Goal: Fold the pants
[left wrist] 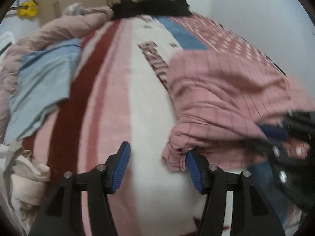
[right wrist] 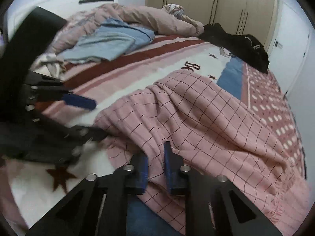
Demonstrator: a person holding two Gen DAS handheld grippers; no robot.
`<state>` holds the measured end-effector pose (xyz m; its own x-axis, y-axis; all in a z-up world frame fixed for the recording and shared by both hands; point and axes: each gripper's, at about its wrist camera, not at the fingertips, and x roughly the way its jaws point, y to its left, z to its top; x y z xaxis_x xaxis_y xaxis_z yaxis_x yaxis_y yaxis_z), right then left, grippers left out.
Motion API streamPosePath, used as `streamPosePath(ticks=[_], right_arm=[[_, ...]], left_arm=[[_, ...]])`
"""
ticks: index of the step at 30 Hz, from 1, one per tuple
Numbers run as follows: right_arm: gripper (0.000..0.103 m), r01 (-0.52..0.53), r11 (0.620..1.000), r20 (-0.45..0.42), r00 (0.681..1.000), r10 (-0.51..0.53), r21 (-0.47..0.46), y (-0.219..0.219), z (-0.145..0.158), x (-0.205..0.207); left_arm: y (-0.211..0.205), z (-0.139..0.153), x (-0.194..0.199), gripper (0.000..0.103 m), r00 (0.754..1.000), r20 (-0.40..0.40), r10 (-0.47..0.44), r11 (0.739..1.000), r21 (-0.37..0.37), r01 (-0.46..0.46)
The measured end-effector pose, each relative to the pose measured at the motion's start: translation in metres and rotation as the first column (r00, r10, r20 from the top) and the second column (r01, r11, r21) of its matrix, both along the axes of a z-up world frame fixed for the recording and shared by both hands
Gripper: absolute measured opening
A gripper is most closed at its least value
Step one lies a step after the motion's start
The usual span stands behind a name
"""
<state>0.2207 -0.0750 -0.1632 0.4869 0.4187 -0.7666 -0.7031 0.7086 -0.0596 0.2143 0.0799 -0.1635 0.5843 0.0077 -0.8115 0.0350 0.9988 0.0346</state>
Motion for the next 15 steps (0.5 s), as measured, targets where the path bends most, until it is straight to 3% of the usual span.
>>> streamPosePath(ticks=[5,10,15], right_arm=[[0.006,-0.004,0.999,-0.059,0.998,0.005,0.034,-0.013,-0.002,-0.004],[0.009,0.008,0.995,-0.09,0.996,0.0,0.096,-0.03,-0.004,-0.008],[0.039,0.076,0.97,-0.103,0.993,-0.054,0.229,-0.074,0.031,0.001]], left_arm=[[0.002,-0.007,-0.002,0.056,1.0,-0.026,0.014,0.999,0.039,-0.013],[0.012,0.016,-0.022,0.058,0.998,-0.037,-0.048,0.997,-0.054,0.046],[0.01,0.053,-0.009,0.06,0.997,0.049,-0.061,0.99,-0.123,0.067]])
